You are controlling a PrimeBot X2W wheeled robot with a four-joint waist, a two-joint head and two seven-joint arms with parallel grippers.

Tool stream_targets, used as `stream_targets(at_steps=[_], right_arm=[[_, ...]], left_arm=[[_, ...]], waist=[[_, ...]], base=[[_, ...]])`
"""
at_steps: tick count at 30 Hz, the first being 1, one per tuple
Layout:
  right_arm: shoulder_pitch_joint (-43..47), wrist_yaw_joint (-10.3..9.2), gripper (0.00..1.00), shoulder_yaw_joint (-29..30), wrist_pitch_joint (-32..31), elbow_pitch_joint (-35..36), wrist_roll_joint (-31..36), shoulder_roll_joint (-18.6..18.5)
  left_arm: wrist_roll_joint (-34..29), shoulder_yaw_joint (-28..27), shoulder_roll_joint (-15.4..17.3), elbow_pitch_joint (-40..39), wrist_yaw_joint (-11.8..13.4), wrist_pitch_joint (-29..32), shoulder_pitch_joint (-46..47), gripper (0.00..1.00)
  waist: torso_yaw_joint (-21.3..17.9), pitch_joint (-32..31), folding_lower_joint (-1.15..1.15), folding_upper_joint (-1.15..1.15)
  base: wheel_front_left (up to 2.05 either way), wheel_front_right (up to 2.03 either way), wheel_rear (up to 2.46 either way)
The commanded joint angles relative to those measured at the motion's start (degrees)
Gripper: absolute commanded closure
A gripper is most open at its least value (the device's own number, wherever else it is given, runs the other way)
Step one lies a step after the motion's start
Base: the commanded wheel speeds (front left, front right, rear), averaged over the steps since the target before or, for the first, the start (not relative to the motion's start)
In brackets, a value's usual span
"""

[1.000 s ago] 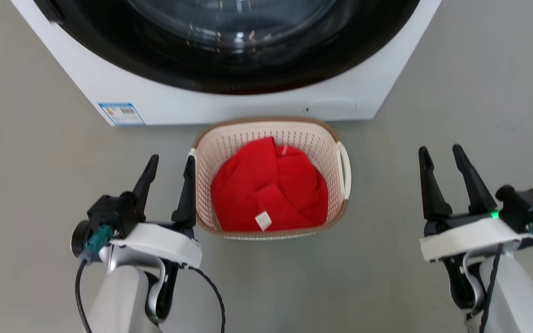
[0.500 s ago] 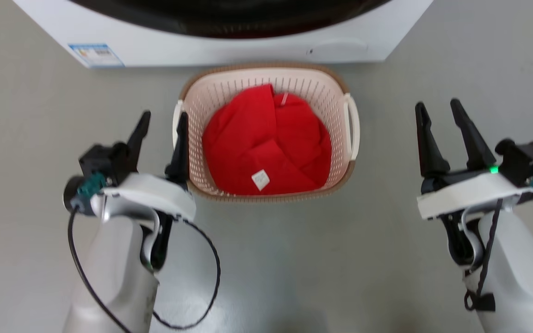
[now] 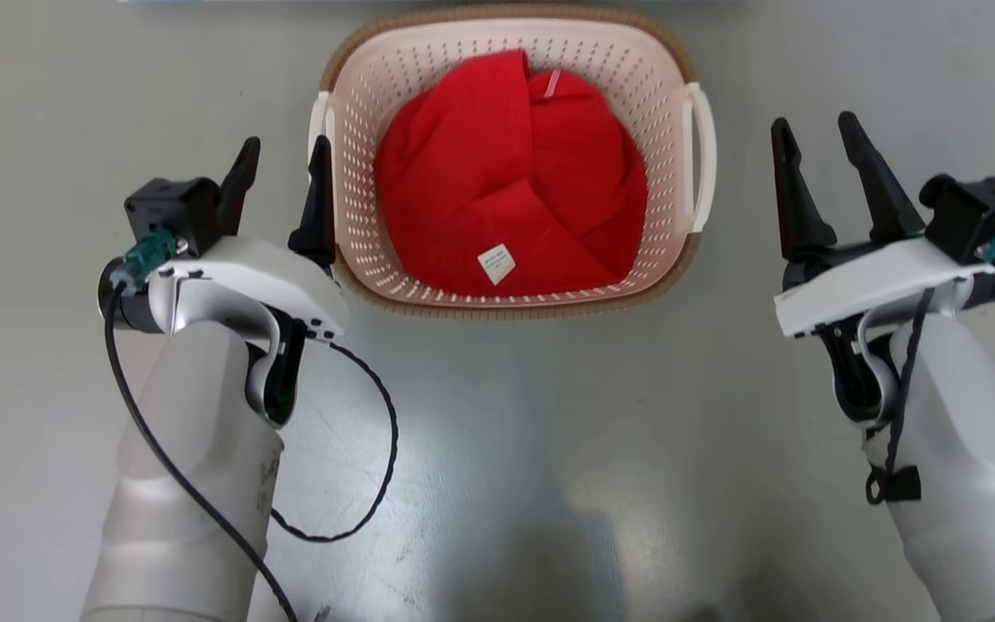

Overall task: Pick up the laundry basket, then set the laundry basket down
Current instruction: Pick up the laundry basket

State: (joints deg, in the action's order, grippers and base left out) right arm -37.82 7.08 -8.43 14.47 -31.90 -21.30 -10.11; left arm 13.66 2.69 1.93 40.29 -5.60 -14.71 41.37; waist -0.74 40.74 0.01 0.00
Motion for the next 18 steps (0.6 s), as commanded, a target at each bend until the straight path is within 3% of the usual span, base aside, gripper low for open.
stream_targets(at_steps=[1, 18], right_arm=[[-0.3, 0.41, 0.0, -1.4, 0.5, 0.3, -0.6, 0.2], [-9.7, 0.41, 0.0, -4.2, 0.5, -11.3, -2.2, 1.5]], left_arm=[[-0.3, -1.5, 1.3, 0.5, -0.3, -0.3, 1.1, 0.0], [-1.2, -1.4, 2.3, 13.5, -0.9, -0.3, 11.0, 0.0]], waist=[[0.3, 1.2, 0.0, 0.0], [0.3, 8.3, 0.0, 0.0]], base=[[0.0, 0.0, 0.0], [0.0, 0.0, 0.0]])
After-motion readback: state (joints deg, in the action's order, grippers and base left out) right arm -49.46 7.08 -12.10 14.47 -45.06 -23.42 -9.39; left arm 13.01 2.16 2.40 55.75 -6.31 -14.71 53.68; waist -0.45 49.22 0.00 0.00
